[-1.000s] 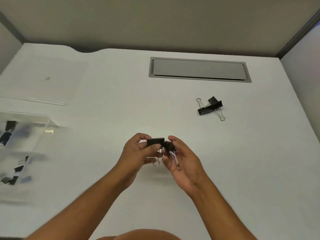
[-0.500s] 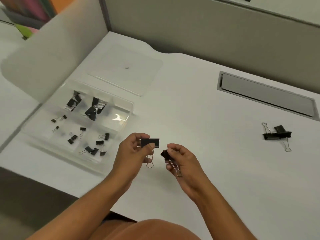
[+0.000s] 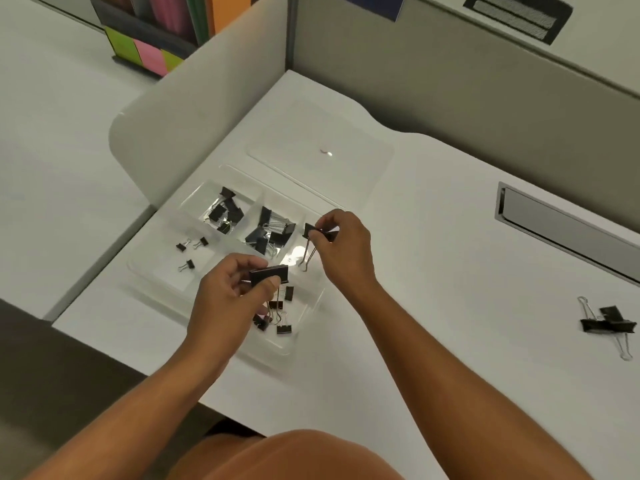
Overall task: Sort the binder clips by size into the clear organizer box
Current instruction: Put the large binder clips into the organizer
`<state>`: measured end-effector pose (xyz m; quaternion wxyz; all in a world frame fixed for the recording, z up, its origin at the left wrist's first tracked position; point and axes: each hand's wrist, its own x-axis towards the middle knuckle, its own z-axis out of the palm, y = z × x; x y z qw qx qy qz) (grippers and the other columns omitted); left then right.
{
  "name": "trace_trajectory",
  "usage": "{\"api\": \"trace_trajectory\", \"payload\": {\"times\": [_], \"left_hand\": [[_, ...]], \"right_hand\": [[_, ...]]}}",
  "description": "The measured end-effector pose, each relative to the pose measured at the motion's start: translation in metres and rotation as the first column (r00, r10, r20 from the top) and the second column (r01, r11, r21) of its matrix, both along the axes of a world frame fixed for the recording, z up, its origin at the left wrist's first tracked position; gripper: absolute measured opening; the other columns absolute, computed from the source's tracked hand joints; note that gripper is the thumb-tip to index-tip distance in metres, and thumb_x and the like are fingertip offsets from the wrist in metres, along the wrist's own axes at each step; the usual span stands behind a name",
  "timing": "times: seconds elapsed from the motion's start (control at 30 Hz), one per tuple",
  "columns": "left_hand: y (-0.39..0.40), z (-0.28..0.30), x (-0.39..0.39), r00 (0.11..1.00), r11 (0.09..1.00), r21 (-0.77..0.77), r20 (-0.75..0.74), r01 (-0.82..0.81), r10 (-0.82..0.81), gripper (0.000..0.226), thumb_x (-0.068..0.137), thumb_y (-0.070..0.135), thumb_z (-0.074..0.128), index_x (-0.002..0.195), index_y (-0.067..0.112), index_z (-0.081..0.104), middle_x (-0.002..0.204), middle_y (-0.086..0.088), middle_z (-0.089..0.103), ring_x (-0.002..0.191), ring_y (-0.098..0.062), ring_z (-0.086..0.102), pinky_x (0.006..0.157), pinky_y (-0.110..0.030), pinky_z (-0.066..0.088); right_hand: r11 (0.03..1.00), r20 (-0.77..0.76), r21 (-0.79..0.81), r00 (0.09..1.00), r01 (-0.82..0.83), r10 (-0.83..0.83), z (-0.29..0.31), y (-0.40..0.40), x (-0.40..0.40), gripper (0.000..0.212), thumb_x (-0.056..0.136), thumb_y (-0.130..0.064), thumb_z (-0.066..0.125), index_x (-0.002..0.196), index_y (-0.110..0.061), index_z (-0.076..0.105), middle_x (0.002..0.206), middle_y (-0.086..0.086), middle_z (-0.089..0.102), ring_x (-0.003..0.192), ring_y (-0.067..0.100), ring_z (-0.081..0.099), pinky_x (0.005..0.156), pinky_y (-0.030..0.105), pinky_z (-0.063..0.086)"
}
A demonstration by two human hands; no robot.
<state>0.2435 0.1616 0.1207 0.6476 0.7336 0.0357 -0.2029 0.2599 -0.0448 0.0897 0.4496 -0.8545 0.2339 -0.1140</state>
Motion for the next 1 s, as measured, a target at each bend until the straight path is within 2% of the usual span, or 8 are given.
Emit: {"api": "trace_trajectory", "payload": {"times": [0.2, 0.37, 0.43, 0.57, 0.67, 0.73, 0.83, 1.0], "left_hand": [[0.007, -0.009, 0.013, 1.000, 1.000, -0.012, -0.022, -0.008, 0.008, 0.019, 0.089, 0.014, 0.081, 0.101, 0.023, 0.069, 0.091, 0.002, 0.078, 0.072, -0.021, 0.075, 0.083, -0.055, 0.062], [0.001, -0.012, 0.022, 0.998, 0.996, 0.071, 0.040, 0.050, -0.053, 0.019, 0.089, 0.018, 0.082, 0.098, 0.023, 0.066, 0.088, -0.002, 0.079, 0.074, -0.016, 0.078, 0.068, -0.020, 0.054], [-0.005, -0.013, 0.029, 0.989, 0.990, 0.117, 0.120, 0.074, -0.088, 0.020, 0.088, 0.018, 0.083, 0.095, 0.026, 0.066, 0.096, 0.000, 0.077, 0.083, -0.014, 0.077, 0.065, -0.012, 0.052], [-0.030, -0.012, 0.052, 0.892, 0.954, 0.238, 0.369, 0.181, -0.261, 0.017, 0.088, 0.019, 0.083, 0.095, 0.027, 0.070, 0.096, 0.014, 0.070, 0.087, 0.003, 0.068, 0.069, -0.015, 0.054], [-0.060, -0.022, 0.075, 0.767, 0.849, 0.448, 0.428, 0.279, -0.478, 0.017, 0.089, 0.031, 0.082, 0.103, 0.030, 0.074, 0.097, 0.011, 0.065, 0.090, -0.004, 0.062, 0.077, -0.024, 0.048], [-0.079, -0.029, 0.086, 0.696, 0.738, 0.595, 0.382, 0.318, -0.608, 0.020, 0.091, 0.039, 0.079, 0.109, 0.032, 0.074, 0.103, 0.002, 0.058, 0.097, -0.016, 0.057, 0.083, -0.030, 0.044], [-0.100, -0.033, 0.092, 0.556, 0.580, 0.741, 0.340, 0.339, -0.758, 0.021, 0.095, 0.036, 0.074, 0.114, 0.025, 0.075, 0.109, -0.009, 0.059, 0.097, -0.019, 0.038, 0.090, -0.034, 0.035], [-0.106, -0.045, 0.098, 0.374, 0.422, 0.873, 0.316, 0.244, -0.872, 0.022, 0.089, 0.041, 0.080, 0.103, 0.024, 0.081, 0.107, 0.002, 0.068, 0.111, -0.029, 0.049, 0.085, -0.041, 0.035]], "right_hand": [[0.969, -0.120, -0.229, 0.990, -0.098, 0.072, -0.030, 0.011, 0.006, 0.010, 0.096, -0.020, 0.072, 0.092, -0.019, 0.062, 0.093, -0.005, 0.060, 0.081, 0.009, 0.054, 0.074, 0.029, 0.050], [0.953, -0.101, -0.293, 0.993, -0.080, 0.052, -0.024, 0.009, -0.008, 0.009, 0.096, -0.028, 0.072, 0.096, -0.020, 0.066, 0.099, -0.008, 0.066, 0.099, 0.011, 0.056, 0.079, 0.018, 0.036], [0.962, -0.007, -0.271, 1.000, 0.018, -0.021, -0.013, 0.006, -0.017, 0.008, 0.098, -0.029, 0.070, 0.099, -0.021, 0.068, 0.103, -0.010, 0.068, 0.106, 0.008, 0.058, 0.086, 0.010, 0.035], [0.977, 0.055, -0.093, 0.981, 0.190, -0.186, 0.004, 0.004, -0.046, 0.007, 0.099, -0.029, 0.069, 0.097, -0.023, 0.065, 0.101, -0.014, 0.067, 0.103, -0.004, 0.059, 0.089, 0.010, 0.042], [0.966, 0.039, -0.023, 0.966, 0.257, -0.256, 0.005, 0.007, -0.069, 0.007, 0.098, -0.029, 0.071, 0.095, -0.025, 0.066, 0.099, -0.014, 0.068, 0.103, 0.001, 0.062, 0.090, 0.013, 0.046], [0.957, 0.029, 0.000, 0.957, 0.290, -0.289, 0.002, 0.010, -0.083, 0.007, 0.097, -0.027, 0.071, 0.094, -0.025, 0.066, 0.097, -0.015, 0.069, 0.101, 0.004, 0.064, 0.091, 0.015, 0.048], [0.946, 0.023, 0.022, 0.946, 0.323, -0.323, 0.000, 0.012, -0.103, 0.007, 0.097, -0.025, 0.072, 0.093, -0.024, 0.066, 0.095, -0.013, 0.069, 0.100, 0.006, 0.065, 0.090, 0.016, 0.049], [0.924, 0.019, 0.050, 0.925, 0.379, -0.380, -0.006, 0.011, -0.124, 0.008, 0.097, -0.024, 0.072, 0.092, -0.022, 0.067, 0.094, -0.011, 0.070, 0.099, 0.008, 0.066, 0.091, 0.021, 0.052]]}}
